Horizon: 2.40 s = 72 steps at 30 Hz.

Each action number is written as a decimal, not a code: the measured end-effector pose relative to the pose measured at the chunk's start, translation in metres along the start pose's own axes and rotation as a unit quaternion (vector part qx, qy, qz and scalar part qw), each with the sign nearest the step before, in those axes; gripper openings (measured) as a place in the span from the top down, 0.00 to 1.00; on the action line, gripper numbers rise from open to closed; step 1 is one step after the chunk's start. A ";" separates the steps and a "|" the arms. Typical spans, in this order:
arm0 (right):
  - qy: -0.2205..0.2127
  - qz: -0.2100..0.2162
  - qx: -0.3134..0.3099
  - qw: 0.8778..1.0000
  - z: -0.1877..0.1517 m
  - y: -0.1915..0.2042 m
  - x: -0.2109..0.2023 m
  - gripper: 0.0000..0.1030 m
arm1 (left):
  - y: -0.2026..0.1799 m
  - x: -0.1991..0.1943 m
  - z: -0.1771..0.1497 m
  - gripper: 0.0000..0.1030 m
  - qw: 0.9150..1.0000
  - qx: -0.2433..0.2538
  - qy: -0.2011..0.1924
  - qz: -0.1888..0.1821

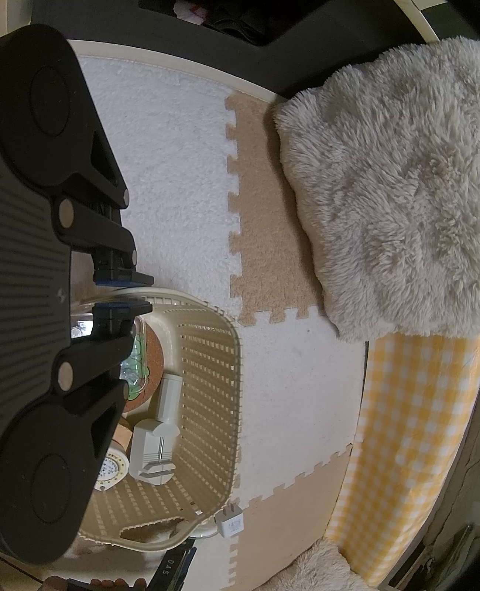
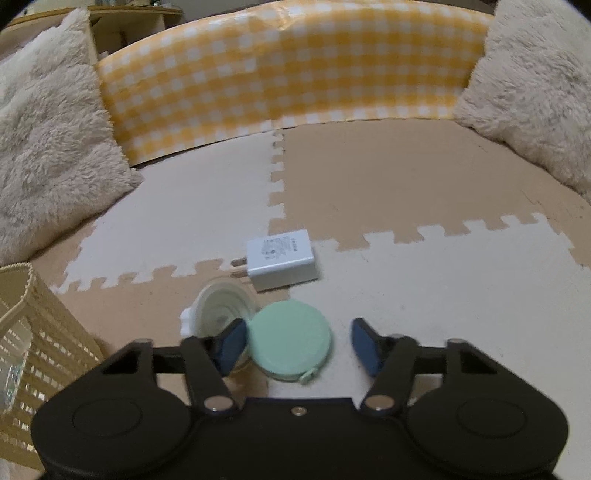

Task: Organize rigid objects
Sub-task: 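Grasp the mint-green round case with the right tool, then carry the mint-green case over the basket and lower it in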

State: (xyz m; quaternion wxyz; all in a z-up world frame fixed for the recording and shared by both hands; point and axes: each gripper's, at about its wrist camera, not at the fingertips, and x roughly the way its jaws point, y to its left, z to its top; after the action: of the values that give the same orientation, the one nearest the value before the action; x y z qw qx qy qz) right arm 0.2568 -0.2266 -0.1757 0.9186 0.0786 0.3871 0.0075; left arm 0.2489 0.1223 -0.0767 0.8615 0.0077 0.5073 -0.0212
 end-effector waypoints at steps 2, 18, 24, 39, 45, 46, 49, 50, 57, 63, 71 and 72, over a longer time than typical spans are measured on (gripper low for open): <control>0.000 -0.009 -0.011 1.000 0.000 0.003 -0.001 0.51 | 0.000 0.000 0.000 0.92 1.000 0.000 0.000 0.000; -0.034 -0.042 -0.008 0.999 0.011 0.011 -0.030 0.51 | 0.001 0.000 0.001 0.92 1.000 -0.002 0.000 -0.001; -0.088 0.000 -0.010 0.996 0.030 0.036 -0.067 0.51 | 0.000 0.000 0.001 0.92 1.000 -0.002 0.000 -0.002; -0.078 0.139 -0.097 0.982 0.019 0.133 -0.111 0.51 | 0.001 0.000 0.001 0.92 1.000 -0.003 0.000 -0.002; -0.023 0.180 -0.113 0.977 0.000 0.166 -0.100 0.51 | 0.001 0.000 0.001 0.92 1.000 -0.003 0.000 -0.003; -0.018 0.183 -0.121 0.976 -0.003 0.172 -0.098 0.51 | 0.001 0.000 0.001 0.92 1.000 -0.003 0.000 -0.003; 0.004 0.187 -0.135 0.973 -0.008 0.189 -0.091 0.51 | 0.001 0.000 0.001 0.92 1.000 -0.003 0.000 -0.002; 0.012 0.189 -0.137 0.972 -0.008 0.193 -0.088 0.51 | 0.001 0.000 0.001 0.92 1.000 -0.003 0.000 -0.002; 0.056 0.195 -0.129 0.971 -0.011 0.215 -0.068 0.51 | 0.001 0.000 0.001 0.92 1.000 -0.003 0.000 -0.003; 0.087 0.199 -0.119 0.969 -0.012 0.226 -0.054 0.51 | 0.000 0.001 0.001 0.92 1.000 -0.005 0.000 -0.004; 0.120 0.197 -0.102 0.968 -0.015 0.230 -0.042 0.51 | 0.000 0.001 0.001 0.92 1.000 -0.005 0.000 -0.005; 0.122 0.196 -0.098 0.968 -0.016 0.229 -0.041 0.51 | 0.000 0.001 0.001 0.92 1.000 -0.005 0.000 -0.005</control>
State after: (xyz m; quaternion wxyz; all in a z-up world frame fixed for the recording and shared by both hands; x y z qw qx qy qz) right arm 0.2281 -0.0011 -0.1231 0.8481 0.0607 0.4709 0.2351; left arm 0.2498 0.1221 -0.0769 0.8615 0.0007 0.5072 -0.0228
